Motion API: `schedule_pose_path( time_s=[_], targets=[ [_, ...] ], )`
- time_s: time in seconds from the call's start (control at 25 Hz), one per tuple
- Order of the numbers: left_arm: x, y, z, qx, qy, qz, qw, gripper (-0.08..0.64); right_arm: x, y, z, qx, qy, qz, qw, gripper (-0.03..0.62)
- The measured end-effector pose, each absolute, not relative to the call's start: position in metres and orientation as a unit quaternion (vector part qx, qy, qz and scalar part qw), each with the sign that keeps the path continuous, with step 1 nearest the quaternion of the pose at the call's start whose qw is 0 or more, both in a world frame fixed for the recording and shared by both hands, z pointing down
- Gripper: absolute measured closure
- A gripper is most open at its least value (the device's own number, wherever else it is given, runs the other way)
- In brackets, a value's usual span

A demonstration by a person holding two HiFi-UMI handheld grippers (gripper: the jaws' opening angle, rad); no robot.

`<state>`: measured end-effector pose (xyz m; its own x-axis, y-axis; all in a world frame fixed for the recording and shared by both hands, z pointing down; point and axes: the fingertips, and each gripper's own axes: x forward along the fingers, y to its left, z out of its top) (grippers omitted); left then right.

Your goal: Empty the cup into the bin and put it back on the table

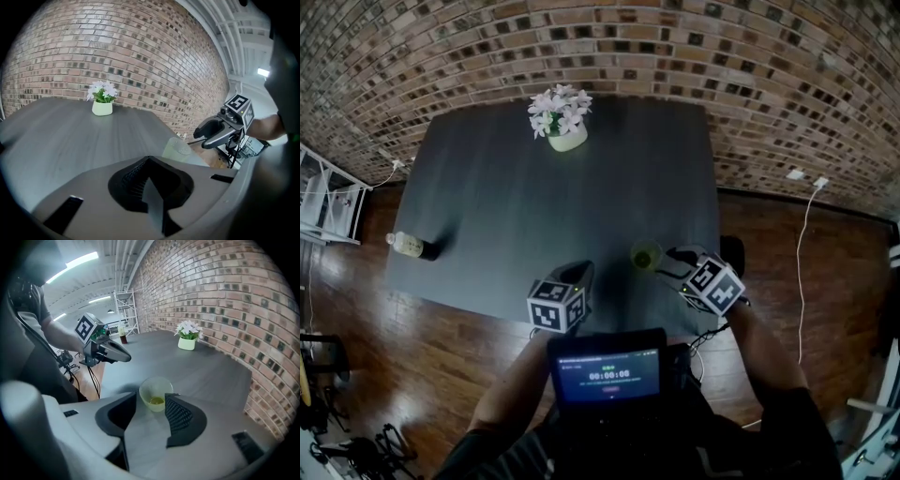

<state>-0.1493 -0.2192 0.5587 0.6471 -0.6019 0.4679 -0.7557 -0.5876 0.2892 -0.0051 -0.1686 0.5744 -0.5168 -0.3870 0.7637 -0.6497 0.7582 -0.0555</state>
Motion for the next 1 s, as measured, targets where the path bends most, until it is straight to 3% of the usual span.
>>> schedule_pose_path(
  time_s=[0.24,0.32,0.52,0.56,0.6,0.96,1.0],
  targets=[
    [-0.143,-0.22,0.568,0.888,-0.367,0.16,0.226,0.56,0.001,-0.169,0.594,0.295,-0.851,0.18,0.396,0.393],
    [-0.144,-0.221,0.569,0.889,-0.365,0.159,0.224,0.56,0.0,-0.17,0.6,0.291,-0.852,0.191,0.39,0.331],
    [-0.144,-0.222,0.578,0.888,-0.367,0.161,0.225,0.56,-0.001,-0.169,0.613,0.28,-0.859,0.201,0.379,0.322],
    [-0.144,-0.222,0.58,0.887,-0.366,0.16,0.23,0.56,-0.002,-0.169,0.615,0.277,-0.86,0.204,0.376,0.266],
    [-0.144,-0.221,0.583,0.887,-0.365,0.159,0.235,0.56,-0.003,-0.169,0.616,0.274,-0.863,0.205,0.372,0.253],
    [-0.144,-0.217,0.596,0.878,-0.373,0.163,0.252,0.515,-0.009,-0.178,0.621,0.261,-0.883,0.2,0.335,0.253],
    [-0.144,-0.217,0.596,0.877,-0.374,0.161,0.253,0.515,-0.01,-0.179,0.622,0.261,-0.886,0.204,0.324,0.212]
  ],
)
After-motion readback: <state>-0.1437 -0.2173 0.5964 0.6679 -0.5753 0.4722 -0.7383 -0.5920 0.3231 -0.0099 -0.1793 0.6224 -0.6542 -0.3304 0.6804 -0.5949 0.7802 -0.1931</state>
